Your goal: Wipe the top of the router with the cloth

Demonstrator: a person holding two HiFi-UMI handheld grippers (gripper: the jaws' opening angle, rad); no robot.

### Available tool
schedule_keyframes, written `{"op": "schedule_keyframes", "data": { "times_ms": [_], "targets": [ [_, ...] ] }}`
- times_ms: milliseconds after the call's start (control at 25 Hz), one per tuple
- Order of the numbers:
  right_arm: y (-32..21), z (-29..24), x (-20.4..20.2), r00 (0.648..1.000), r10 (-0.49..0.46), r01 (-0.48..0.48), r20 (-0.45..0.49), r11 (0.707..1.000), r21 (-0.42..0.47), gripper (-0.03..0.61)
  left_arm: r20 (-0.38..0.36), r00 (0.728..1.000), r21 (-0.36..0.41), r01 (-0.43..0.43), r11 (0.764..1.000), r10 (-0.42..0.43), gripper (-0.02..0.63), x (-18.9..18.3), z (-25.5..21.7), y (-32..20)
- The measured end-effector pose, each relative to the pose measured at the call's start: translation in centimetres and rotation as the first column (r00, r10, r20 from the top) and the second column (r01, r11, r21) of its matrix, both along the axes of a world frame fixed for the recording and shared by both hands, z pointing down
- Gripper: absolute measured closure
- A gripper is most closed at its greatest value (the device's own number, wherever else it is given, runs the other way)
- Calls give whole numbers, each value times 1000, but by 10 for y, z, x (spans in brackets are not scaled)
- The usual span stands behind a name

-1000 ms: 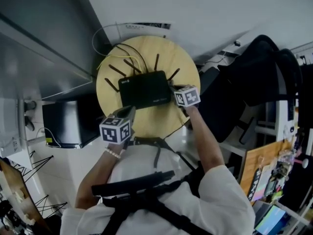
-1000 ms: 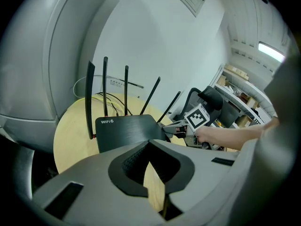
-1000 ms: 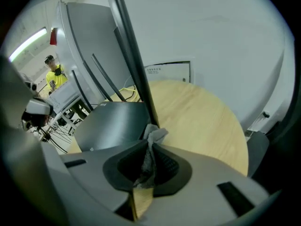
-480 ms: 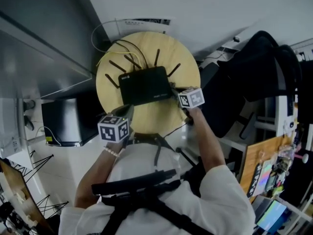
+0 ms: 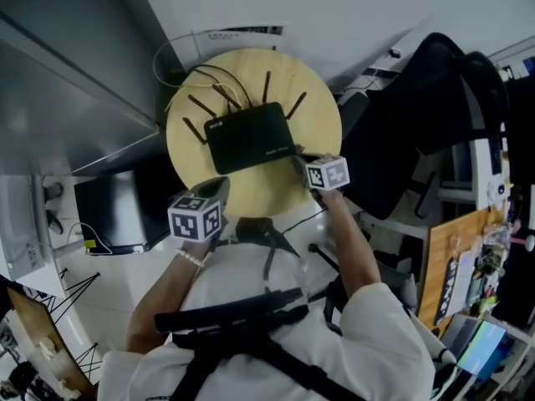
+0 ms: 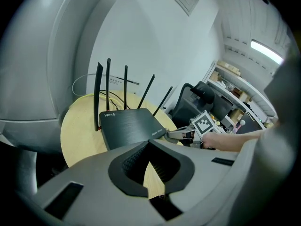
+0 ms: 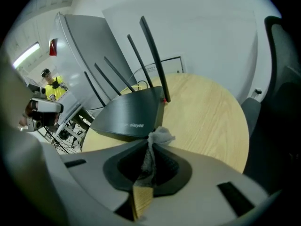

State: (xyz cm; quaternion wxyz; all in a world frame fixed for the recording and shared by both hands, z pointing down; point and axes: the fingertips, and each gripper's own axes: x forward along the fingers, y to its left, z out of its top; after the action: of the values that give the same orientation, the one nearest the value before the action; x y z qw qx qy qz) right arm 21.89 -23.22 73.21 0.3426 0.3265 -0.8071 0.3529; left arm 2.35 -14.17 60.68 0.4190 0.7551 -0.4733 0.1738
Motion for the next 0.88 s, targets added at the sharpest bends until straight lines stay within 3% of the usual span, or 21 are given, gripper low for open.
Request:
{"op": "schedule_keyframes", "data": {
  "times_ms": [320, 880],
  "targets": [
    [26, 2, -33, 1000, -9, 9, 13, 1000, -3, 538, 7, 1000, 8, 4, 1000, -4, 617, -21, -3, 21],
    [77, -4, -152, 983, -166, 168, 79, 986, -14, 538, 7, 996, 11, 88, 996, -88, 617, -69, -8, 58]
  ]
}}
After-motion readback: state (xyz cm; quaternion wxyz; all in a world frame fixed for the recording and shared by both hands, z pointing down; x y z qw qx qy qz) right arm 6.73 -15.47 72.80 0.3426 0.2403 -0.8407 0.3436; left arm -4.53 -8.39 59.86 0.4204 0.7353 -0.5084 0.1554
